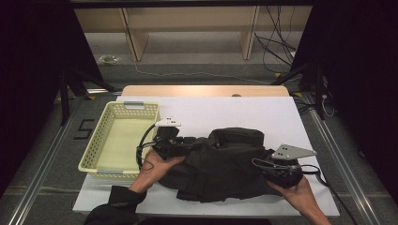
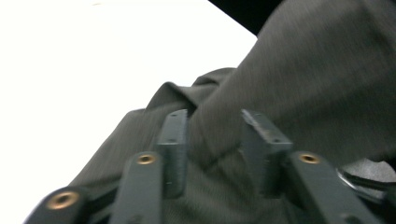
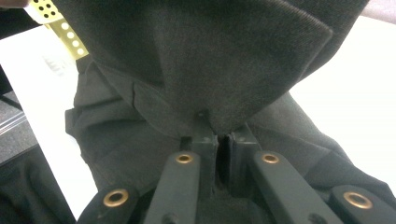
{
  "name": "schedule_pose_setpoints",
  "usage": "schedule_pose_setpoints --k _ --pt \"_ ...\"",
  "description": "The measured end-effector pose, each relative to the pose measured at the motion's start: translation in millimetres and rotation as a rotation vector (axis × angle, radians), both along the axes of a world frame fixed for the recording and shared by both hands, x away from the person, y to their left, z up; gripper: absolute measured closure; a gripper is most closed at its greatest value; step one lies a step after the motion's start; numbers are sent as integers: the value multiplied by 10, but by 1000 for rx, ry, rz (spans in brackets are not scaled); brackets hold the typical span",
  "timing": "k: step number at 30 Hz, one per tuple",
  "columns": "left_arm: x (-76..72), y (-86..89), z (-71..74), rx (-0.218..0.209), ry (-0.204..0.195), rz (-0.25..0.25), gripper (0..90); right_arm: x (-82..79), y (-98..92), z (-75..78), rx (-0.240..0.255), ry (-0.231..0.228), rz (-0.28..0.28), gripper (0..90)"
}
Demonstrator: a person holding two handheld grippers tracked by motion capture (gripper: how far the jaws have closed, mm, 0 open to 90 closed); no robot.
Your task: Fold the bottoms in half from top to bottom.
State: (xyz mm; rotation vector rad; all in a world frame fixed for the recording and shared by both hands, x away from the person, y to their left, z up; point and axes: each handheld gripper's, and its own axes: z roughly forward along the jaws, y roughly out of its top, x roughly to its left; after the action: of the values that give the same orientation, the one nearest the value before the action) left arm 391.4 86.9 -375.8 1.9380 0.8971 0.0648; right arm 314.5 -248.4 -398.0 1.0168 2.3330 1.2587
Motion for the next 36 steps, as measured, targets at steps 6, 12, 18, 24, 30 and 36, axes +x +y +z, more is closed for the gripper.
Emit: schedule_pose_setpoints --k 6,12,18,24,30,36 --pt "179 -216 -124 8 22 -27 810 -13 -9 -9 0 5 3 849" --pt "190 -219 -250 -19 79 -42 864 -21 -20 -28 0 13 5 836" --pt "110 -207 -305 -16 70 -56 891 -26 -34 -31 7 19 6 817" --pt "3 -238 -341 -6 53 -104 891 -37 -64 -44 0 34 17 775" --pt "-28 -221 -415 -3 66 -138 891 -75 -123 -44 11 60 25 741" --pt "-27 -211 -523 30 88 -146 891 -122 -177 -54 -5 85 31 685"
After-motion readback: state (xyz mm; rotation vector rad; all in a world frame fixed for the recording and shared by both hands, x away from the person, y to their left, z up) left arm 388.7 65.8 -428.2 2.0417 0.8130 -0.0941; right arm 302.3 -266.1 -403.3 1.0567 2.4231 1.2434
